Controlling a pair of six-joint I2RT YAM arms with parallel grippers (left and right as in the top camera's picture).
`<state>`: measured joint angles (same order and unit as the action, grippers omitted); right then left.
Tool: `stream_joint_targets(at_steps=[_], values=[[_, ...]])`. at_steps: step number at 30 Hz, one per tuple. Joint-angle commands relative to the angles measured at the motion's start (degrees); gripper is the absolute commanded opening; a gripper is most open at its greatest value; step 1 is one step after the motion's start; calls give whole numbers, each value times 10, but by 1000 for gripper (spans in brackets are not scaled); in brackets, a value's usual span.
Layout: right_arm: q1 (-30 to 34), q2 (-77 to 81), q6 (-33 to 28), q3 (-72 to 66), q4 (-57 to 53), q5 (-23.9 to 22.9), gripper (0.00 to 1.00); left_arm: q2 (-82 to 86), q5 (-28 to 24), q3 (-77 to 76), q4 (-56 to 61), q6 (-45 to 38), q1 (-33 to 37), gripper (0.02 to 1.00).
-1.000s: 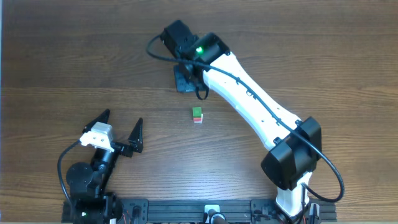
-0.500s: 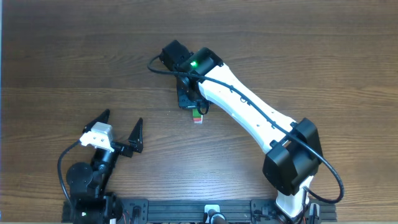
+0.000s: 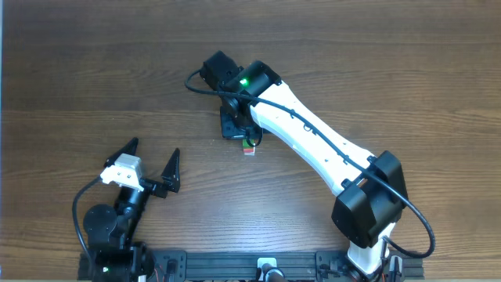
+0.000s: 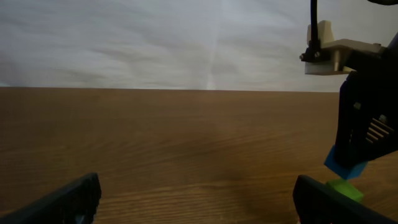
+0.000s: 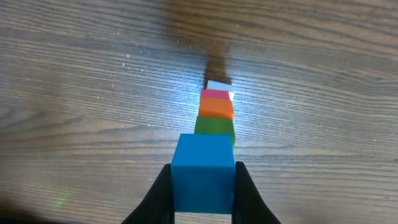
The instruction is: Stack Cubes
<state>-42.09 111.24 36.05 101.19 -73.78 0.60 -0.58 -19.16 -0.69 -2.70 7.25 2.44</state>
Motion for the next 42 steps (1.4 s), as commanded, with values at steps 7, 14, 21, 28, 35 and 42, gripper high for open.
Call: stream_joint_targets(at_steps=[7, 14, 21, 28, 35, 42], values=[[-5, -19, 17, -24, -2, 15, 9, 4, -5, 3, 1, -9, 3, 996], [-5, -19, 17, -27, 1, 15, 12, 4, -5, 3, 1, -9, 3, 998], [-4, -19, 17, -34, 17, 15, 9, 4, -5, 3, 1, -9, 3, 1000], [-4, -19, 17, -35, 18, 15, 12, 4, -5, 3, 1, -9, 3, 996], [-4, -19, 17, -35, 18, 15, 9, 4, -5, 3, 1, -9, 3, 1000], [-4, -19, 17, -35, 18, 15, 12, 4, -5, 3, 1, -9, 3, 998]])
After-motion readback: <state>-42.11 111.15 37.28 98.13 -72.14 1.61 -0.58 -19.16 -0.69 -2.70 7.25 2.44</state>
